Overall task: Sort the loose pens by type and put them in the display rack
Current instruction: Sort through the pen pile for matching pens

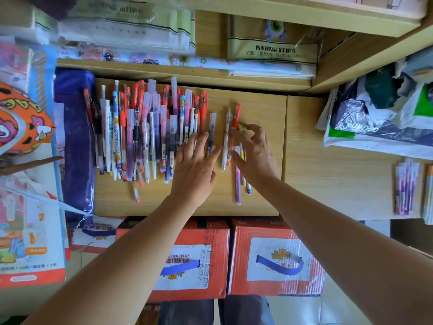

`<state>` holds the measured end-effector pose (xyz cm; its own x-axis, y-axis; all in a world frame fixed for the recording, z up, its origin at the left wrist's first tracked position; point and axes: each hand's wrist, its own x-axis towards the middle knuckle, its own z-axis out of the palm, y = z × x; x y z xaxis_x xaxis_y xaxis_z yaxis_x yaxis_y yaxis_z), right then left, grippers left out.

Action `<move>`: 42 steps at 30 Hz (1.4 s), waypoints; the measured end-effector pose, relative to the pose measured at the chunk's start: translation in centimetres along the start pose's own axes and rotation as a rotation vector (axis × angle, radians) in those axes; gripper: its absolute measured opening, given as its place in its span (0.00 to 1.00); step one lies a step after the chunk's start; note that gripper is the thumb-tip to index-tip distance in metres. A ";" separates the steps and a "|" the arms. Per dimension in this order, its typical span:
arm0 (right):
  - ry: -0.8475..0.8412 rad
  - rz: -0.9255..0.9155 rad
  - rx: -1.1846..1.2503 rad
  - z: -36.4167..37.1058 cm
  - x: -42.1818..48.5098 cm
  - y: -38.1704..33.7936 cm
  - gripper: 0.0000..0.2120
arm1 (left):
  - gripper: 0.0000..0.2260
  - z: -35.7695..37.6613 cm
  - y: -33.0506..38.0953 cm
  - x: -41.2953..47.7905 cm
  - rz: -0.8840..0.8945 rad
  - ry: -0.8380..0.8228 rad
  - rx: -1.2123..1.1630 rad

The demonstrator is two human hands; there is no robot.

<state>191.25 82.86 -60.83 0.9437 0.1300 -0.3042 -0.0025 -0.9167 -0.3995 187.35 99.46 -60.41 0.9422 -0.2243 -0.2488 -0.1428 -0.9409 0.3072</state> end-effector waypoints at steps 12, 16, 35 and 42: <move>-0.038 0.139 0.053 -1.0 -4.0 1.6 0.12 | 0.23 -0.7 0.2 -1.4 -0.018 -0.023 -0.027; -0.088 0.160 0.041 -0.2 -4.9 1.8 0.09 | 0.23 -0.4 0.4 -1.7 -0.025 -0.049 -0.024; -0.130 0.236 0.160 -0.7 -2.0 1.8 0.06 | 0.32 -0.2 1.4 -1.5 0.049 -0.210 0.024; -0.205 0.304 0.465 -2.4 -2.1 2.2 0.09 | 0.25 -0.3 1.7 -1.9 0.024 -0.096 -0.093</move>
<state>190.10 79.68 -58.97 0.7948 0.0002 -0.6069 -0.4512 -0.6685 -0.5912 185.40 98.39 -59.10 0.9048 -0.2742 -0.3257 -0.1325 -0.9084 0.3966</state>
